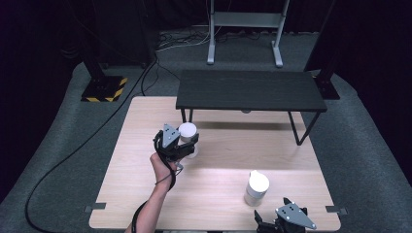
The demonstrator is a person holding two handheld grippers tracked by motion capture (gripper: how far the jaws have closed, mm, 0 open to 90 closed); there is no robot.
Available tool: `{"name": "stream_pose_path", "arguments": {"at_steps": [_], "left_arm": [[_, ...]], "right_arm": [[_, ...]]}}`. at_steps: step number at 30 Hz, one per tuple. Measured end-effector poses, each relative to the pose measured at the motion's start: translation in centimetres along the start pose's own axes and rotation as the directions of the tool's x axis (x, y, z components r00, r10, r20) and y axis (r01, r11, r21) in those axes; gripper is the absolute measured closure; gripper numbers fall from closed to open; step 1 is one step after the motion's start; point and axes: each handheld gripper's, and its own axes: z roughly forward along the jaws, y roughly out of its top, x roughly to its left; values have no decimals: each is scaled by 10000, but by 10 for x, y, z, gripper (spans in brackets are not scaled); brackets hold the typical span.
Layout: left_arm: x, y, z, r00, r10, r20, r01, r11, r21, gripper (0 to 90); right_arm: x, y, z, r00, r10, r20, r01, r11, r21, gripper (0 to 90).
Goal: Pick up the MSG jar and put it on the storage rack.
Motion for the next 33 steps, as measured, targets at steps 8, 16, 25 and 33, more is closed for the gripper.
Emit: {"name": "stream_pose_path", "arguments": {"at_steps": [8, 16, 25, 33], "left_arm": [[2, 7, -1, 9999, 93, 77, -93, 10000, 9, 340], [2, 16, 0, 9998, 198, -5, -198, 9997, 174, 340], [6, 20, 0, 9998, 105, 167, -108, 9998, 171, 340], [4, 27, -3, 9996, 192, 216, -194, 9998, 94, 340]], "right_arm": [[1, 1, 1, 10000, -45, -10, 45, 10000, 38, 0], [1, 2, 4, 9999, -72, -123, 74, 9999, 122, 0], [1, 2, 4, 9999, -61, -96, 63, 9999, 144, 0], [1, 2, 2, 9999, -74, -105, 75, 9999, 114, 0]]}}
